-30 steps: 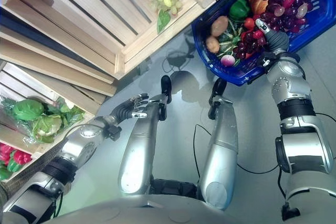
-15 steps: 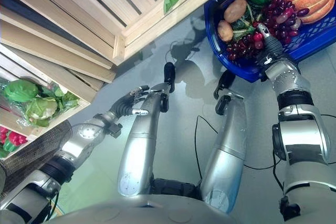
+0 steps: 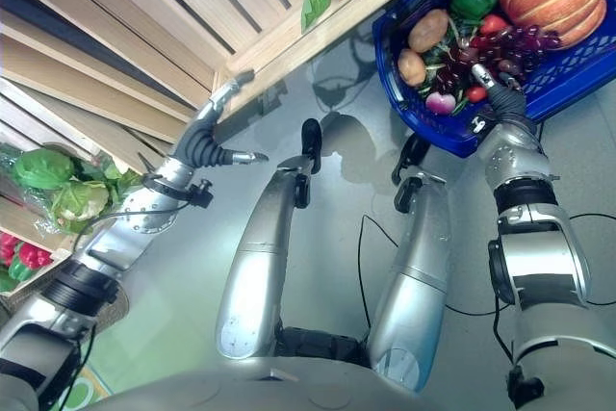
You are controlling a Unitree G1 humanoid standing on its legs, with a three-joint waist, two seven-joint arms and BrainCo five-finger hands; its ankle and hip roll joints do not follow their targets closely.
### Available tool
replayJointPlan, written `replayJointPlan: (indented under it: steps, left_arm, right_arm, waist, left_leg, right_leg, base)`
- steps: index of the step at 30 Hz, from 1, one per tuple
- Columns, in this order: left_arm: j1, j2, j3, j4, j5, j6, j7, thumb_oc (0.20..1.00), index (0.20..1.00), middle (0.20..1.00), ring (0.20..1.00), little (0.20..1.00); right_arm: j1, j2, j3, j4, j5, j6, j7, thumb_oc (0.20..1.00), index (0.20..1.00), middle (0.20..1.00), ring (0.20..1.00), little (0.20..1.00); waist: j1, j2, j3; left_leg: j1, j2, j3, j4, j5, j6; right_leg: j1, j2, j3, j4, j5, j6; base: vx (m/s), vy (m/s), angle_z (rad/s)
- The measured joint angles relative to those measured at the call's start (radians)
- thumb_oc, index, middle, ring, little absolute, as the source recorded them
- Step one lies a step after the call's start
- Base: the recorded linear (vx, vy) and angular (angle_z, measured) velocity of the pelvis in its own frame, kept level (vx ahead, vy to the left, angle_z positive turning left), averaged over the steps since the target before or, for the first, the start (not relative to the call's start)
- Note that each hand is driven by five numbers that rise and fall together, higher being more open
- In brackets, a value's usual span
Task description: Pick up fruits and vegetables into the basket
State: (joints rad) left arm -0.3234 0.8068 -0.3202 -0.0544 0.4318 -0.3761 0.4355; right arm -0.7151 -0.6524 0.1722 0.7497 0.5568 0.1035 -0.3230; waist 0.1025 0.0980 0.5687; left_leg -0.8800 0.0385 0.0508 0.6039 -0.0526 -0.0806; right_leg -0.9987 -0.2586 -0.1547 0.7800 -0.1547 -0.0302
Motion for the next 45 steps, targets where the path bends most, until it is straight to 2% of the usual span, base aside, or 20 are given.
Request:
replayJointPlan:
  steps: [3,5,6,8,12,18,21,23,26,31,34,40,45]
  left_arm:
    - [-0.034,0.04,0.073,-0.031,0.194,0.005,0.14,1.0,1.0,1.0,1.0,1.0]
    - [-0.058,0.049,0.093,-0.049,0.27,0.023,0.195,1.0,1.0,1.0,1.0,1.0]
    - [-0.081,0.068,0.095,-0.049,0.342,0.054,0.24,1.0,1.0,1.0,1.0,1.0]
    - [-0.096,0.078,0.097,-0.046,0.387,0.076,0.262,1.0,1.0,1.0,1.0,1.0]
    - [-0.133,0.109,0.101,-0.037,0.498,0.155,0.319,1.0,1.0,1.0,1.0,1.0]
    - [-0.151,0.202,0.089,0.018,0.621,0.264,0.347,1.0,1.0,1.0,1.0,1.0]
    - [-0.182,0.262,0.049,0.074,0.631,0.334,0.345,1.0,1.0,1.0,1.0,1.0]
    - [-0.207,0.27,0.017,0.14,0.631,0.37,0.336,1.0,1.0,1.0,1.0,1.0]
    - [-0.257,0.269,-0.078,0.208,0.627,0.399,0.296,1.0,1.0,1.0,1.0,1.0]
    - [-0.297,0.248,-0.218,0.305,0.584,0.395,0.216,1.0,1.0,1.0,1.0,1.0]
    - [-0.333,0.224,-0.266,0.399,0.536,0.4,0.137,1.0,1.0,1.0,1.0,1.0]
    - [-0.332,0.145,-0.274,0.573,0.461,0.415,0.106,1.0,1.0,1.0,1.0,1.0]
    - [-0.333,0.078,-0.274,0.661,0.461,0.415,0.106,1.0,1.0,1.0,1.0,1.0]
  right_arm:
    - [0.083,0.011,0.016,-0.081,-0.076,0.013,-0.012,1.0,1.0,1.0,1.0,1.0]
    - [0.148,0.018,0.025,-0.141,-0.129,0.01,-0.021,1.0,1.0,1.0,1.0,1.0]
    - [0.222,0.034,0.034,-0.205,-0.175,-0.002,-0.026,1.0,1.0,1.0,1.0,1.0]
    - [0.265,0.049,0.041,-0.245,-0.195,-0.005,-0.027,1.0,1.0,1.0,1.0,1.0]
    - [0.4,0.071,0.049,-0.374,-0.297,-0.031,-0.018,1.0,1.0,1.0,1.0,1.0]
    - [0.532,0.069,0.051,-0.479,-0.406,-0.082,0.049,1.0,1.0,1.0,1.0,1.0]
    - [0.571,0.022,0.062,-0.532,-0.456,-0.104,0.103,1.0,1.0,1.0,1.0,1.0]
    - [0.582,-0.008,0.06,-0.565,-0.47,-0.121,0.141,1.0,1.0,1.0,1.0,1.0]
    - [0.583,-0.032,0.061,-0.587,-0.467,-0.13,0.206,1.0,1.0,1.0,1.0,1.0]
    - [0.591,-0.046,0.058,-0.607,-0.457,-0.13,0.265,1.0,1.0,1.0,1.0,1.0]
    - [0.588,-0.049,0.058,-0.628,-0.454,-0.128,0.285,1.0,1.0,1.0,1.0,1.0]
    - [0.592,-0.052,0.041,-0.642,-0.417,-0.119,0.29,1.0,1.0,1.0,1.0,1.0]
    - [0.591,-0.053,0.029,-0.643,-0.402,-0.12,0.29,1.0,1.0,1.0,1.0,1.0]
  waist:
    - [-0.013,0.0,0.0]
    - [-0.036,0.0,0.0]
    - [-0.061,0.0,0.0]
    - [-0.081,0.0,0.0]
    - [-0.147,0.0,0.0]
    - [-0.232,0.002,-0.001]
    - [-0.268,0.004,-0.002]
    - [-0.28,0.007,-0.004]
    - [-0.305,0.008,-0.005]
    - [-0.337,0.015,-0.009]
    - [-0.359,0.015,-0.009]
    - [-0.376,0.015,-0.009]
    - [-0.377,0.015,-0.009]
  left_leg:
    - [0.047,0.014,0.024,-0.013,-0.007,0.003]
    - [0.068,0.016,0.027,-0.02,-0.009,0.002]
    - [0.098,0.023,0.036,-0.024,-0.015,0.002]
    - [0.13,0.028,0.051,-0.036,-0.02,0.003]
    - [0.214,0.038,0.097,-0.054,-0.04,0.006]
    - [0.313,0.051,0.16,-0.096,-0.05,0.007]
    - [0.353,0.049,0.19,-0.122,-0.053,0.007]
    - [0.366,0.05,0.21,-0.125,-0.055,0.007]
    - [0.379,0.051,0.221,-0.126,-0.062,0.005]
    - [0.422,0.05,0.247,-0.152,-0.065,0.005]
    - [0.424,0.05,0.262,-0.16,-0.065,0.005]
    - [0.412,0.052,0.28,-0.175,-0.064,0.002]
    - [0.382,0.054,0.278,-0.172,-0.064,0.001]
  right_leg:
    - [0.038,0.016,0.011,-0.025,0.006,0.007]
    - [0.058,0.024,0.02,-0.038,0.009,0.009]
    - [0.087,0.033,0.025,-0.051,0.013,0.009]
    - [0.111,0.041,0.035,-0.067,0.017,0.017]
    - [0.164,0.063,0.08,-0.097,0.029,0.026]
    - [0.225,0.093,0.129,-0.146,0.049,0.04]
    - [0.239,0.099,0.16,-0.166,0.054,0.049]
    - [0.239,0.1,0.172,-0.167,0.068,0.042]
    - [0.241,0.109,0.182,-0.17,0.062,0.05]
    - [0.262,0.113,0.206,-0.183,0.062,0.052]
    - [0.251,0.117,0.217,-0.185,0.063,0.052]
    - [0.221,0.128,0.231,-0.185,0.068,0.045]
    - [0.195,0.131,0.23,-0.184,0.068,0.045]
  base:
    - [0.0,0.043,-0.23]
    - [0.01,0.077,-0.13]
    - [0.01,0.091,-0.17]
    - [0.03,0.136,-0.27]
    - [0.04,0.17,-0.37]
    - [0.02,0.139,-0.31]
    - [0.05,0.134,-0.26]
    - [0.03,0.11,-0.31]
    - [0.0,0.115,-0.16]
    - [0.04,0.086,-0.15]
    - [0.02,0.075,-0.11]
    - [0.0,0.038,-0.1]
    - [0.0,0.02,0.01]
